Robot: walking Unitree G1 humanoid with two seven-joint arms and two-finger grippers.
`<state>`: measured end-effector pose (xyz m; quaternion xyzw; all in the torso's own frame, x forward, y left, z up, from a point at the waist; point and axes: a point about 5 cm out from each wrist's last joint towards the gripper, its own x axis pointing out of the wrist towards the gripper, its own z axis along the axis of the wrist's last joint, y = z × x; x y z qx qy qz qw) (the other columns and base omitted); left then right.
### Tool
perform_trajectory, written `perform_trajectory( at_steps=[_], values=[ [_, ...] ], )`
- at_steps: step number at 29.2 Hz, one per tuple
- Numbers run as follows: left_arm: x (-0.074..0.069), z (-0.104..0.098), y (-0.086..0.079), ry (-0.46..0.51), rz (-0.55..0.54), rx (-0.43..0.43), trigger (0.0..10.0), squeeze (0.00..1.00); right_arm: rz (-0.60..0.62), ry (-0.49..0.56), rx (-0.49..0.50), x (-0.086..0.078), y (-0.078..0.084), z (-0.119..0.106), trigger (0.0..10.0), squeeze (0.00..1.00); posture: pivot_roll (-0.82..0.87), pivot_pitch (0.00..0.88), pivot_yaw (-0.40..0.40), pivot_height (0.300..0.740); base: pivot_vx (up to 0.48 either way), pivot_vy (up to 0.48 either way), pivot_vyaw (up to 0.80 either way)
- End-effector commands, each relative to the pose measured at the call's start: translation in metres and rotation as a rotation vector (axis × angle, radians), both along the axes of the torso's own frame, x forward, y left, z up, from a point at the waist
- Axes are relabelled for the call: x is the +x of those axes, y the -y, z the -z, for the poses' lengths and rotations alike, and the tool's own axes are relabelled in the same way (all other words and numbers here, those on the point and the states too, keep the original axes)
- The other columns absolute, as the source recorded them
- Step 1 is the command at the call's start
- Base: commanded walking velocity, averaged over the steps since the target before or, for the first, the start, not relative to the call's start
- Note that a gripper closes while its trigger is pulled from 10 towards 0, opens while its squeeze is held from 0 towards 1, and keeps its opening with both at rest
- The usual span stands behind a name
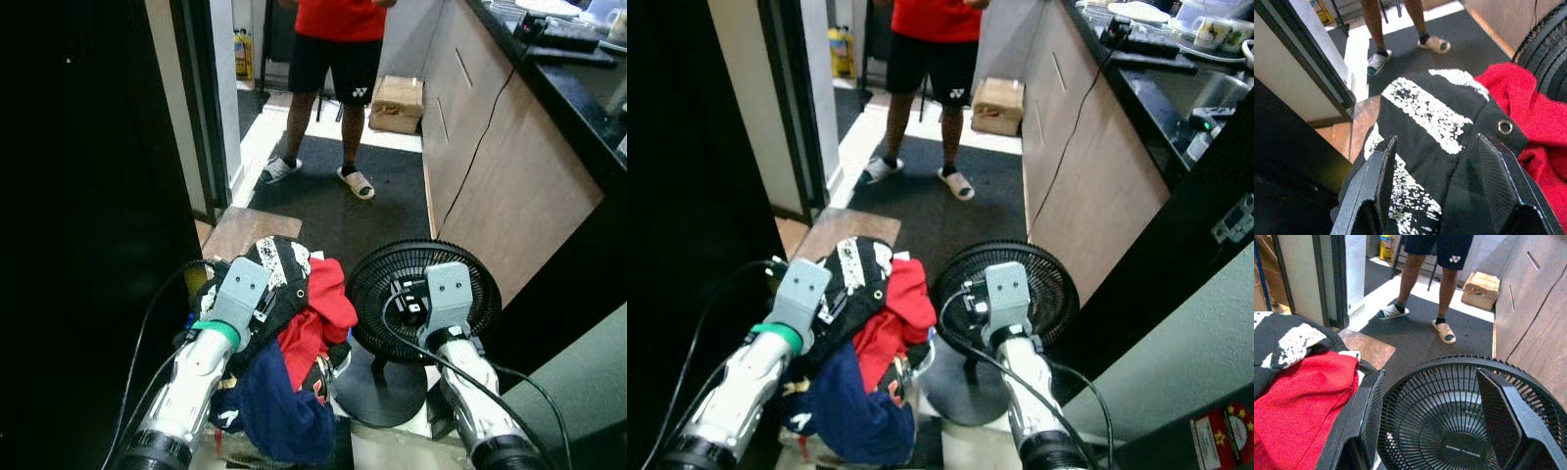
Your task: Clothes washing
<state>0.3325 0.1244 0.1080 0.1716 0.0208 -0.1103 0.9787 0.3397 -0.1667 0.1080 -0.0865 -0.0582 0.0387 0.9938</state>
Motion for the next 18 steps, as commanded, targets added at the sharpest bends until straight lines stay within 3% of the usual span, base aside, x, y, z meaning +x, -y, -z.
perform_trajectory(
  at_steps=[1, 2, 7, 10, 17, 18],
  values=[
    [-0.003, 0.011, 0.000, -0.049, -0.007, 0.025, 10.0, 0.00, 0.023, -0.020, -0.013, -0.002, 0.006, 0.006, 10.0, 0.00, 0.04, 0.143, -0.011, 0.740, 0.000, 0.000, 0.00],
    [-0.002, 0.014, -0.009, -0.071, -0.036, 0.031, 10.0, 0.00, 0.025, -0.028, -0.018, 0.000, 0.005, 0.006, 10.0, 0.00, 0.05, 0.154, -0.012, 0.740, 0.000, 0.000, 0.00],
    [-0.002, 0.015, -0.016, -0.084, -0.054, 0.032, 10.0, 0.00, 0.020, -0.032, -0.019, 0.001, 0.003, 0.006, 10.0, 0.00, 0.06, 0.165, -0.016, 0.740, 0.000, 0.000, 0.00],
    [-0.004, 0.024, -0.032, -0.146, -0.082, 0.030, 10.0, 0.00, -0.002, -0.037, -0.025, 0.003, -0.003, 0.005, 10.0, 0.00, 0.07, 0.187, -0.026, 0.740, 0.000, 0.000, 0.00],
    [-0.009, 0.040, -0.037, -0.232, -0.063, 0.044, 10.0, 0.00, -0.014, -0.040, -0.029, 0.004, -0.005, 0.005, 10.0, 0.00, 0.06, 0.202, -0.034, 0.740, 0.000, 0.000, 0.00],
    [-0.013, 0.053, -0.037, -0.292, -0.047, 0.056, 10.0, 0.00, -0.014, -0.041, -0.032, 0.004, -0.004, 0.005, 10.0, 0.00, 0.05, 0.209, -0.035, 0.740, 0.000, 0.000, 0.00]
  ],
)
